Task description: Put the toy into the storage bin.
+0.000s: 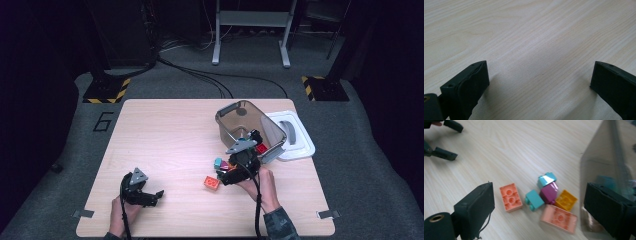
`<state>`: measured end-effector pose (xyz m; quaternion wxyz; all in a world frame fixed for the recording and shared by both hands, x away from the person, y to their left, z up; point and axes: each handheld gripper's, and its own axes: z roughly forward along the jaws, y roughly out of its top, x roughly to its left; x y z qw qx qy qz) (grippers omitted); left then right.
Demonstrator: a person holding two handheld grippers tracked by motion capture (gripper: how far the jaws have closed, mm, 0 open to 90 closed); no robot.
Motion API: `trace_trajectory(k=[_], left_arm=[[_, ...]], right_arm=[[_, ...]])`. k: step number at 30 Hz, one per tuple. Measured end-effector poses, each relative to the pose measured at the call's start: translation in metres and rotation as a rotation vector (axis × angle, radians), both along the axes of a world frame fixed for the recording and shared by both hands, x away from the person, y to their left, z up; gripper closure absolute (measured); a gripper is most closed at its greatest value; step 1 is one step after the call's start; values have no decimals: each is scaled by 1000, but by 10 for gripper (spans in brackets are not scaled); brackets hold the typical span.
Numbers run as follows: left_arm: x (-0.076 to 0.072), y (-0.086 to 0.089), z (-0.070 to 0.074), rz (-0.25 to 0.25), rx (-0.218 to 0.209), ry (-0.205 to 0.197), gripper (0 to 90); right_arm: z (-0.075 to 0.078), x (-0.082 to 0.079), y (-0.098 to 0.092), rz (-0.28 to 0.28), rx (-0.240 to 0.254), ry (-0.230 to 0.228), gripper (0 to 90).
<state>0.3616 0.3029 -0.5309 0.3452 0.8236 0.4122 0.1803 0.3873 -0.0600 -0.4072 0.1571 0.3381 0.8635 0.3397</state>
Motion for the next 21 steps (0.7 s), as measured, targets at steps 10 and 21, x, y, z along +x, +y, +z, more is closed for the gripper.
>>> trace_trajectory(k=[10,21], left_arm=[[0,0,0,0,0,0,16],[0,0,0,0,-1,0,16]], right_arm=[[-43,0,30,70,-36,69,76],[-69,-3,48,129,-52,107,330]])
